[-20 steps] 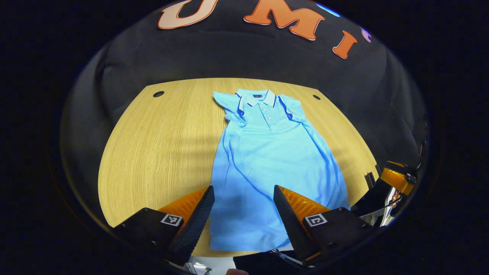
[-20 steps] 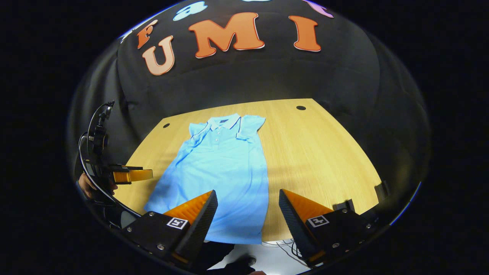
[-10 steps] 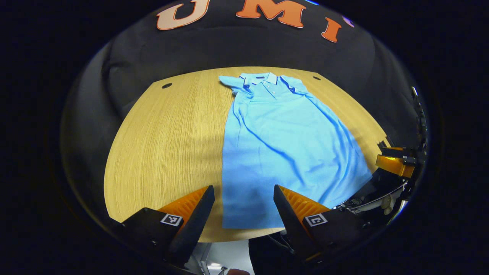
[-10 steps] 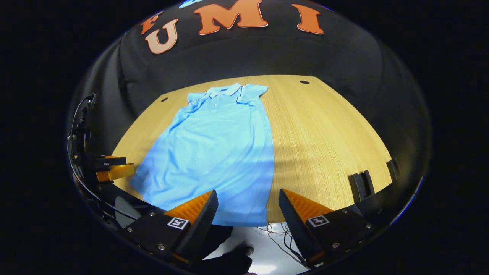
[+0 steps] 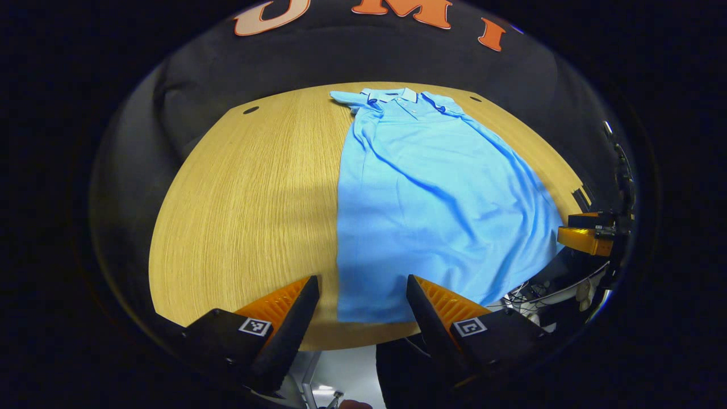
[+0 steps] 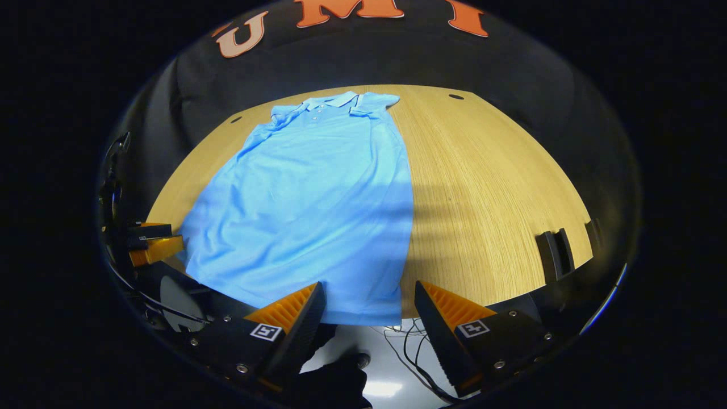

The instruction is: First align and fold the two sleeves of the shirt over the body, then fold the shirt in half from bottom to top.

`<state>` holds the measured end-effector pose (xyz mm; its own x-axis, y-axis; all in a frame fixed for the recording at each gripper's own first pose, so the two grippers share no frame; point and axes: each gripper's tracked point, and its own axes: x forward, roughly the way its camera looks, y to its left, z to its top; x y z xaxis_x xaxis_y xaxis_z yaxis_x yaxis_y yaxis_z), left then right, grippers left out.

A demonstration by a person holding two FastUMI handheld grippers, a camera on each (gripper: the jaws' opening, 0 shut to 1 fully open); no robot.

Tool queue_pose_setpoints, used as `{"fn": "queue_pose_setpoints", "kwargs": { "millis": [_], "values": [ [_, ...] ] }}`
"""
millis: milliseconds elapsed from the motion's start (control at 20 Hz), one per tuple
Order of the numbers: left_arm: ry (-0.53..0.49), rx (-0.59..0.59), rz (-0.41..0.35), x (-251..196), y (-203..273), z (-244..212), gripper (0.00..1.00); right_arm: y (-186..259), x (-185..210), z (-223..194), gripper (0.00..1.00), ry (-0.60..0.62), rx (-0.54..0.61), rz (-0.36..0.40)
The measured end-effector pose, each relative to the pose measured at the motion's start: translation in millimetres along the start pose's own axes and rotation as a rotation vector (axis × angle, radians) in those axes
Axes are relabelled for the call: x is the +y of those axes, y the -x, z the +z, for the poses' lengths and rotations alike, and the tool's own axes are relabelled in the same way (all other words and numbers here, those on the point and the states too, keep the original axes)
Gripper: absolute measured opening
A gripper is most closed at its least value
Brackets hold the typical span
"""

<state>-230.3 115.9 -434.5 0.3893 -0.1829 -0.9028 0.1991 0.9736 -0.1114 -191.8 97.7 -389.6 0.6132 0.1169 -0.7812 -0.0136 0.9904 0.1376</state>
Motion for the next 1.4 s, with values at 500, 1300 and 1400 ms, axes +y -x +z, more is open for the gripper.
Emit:
{"fn": "queue_pose_setpoints", "kwargs": {
  "millis": [500, 1300, 1400],
  "values": [
    [0.035, -0.020, 0.036, -4.5, -12.4, 7.2, 0.84, -7.0, -3.0, 1.7, 0.53, 0.009, -0.003, -0.075],
    [0.120, -0.145, 0.004, -14.5, -1.0, 98.4, 0.06, 3.3, 10.9, 88.6, 0.01, -0.108, -0.087, 0.020],
    [0.128, -0.180, -0.007, -15.6, -1.2, 126.9, 0.06, 4.0, 8.0, 112.0, 0.01, -0.114, -0.111, 0.021]
  ]
}}
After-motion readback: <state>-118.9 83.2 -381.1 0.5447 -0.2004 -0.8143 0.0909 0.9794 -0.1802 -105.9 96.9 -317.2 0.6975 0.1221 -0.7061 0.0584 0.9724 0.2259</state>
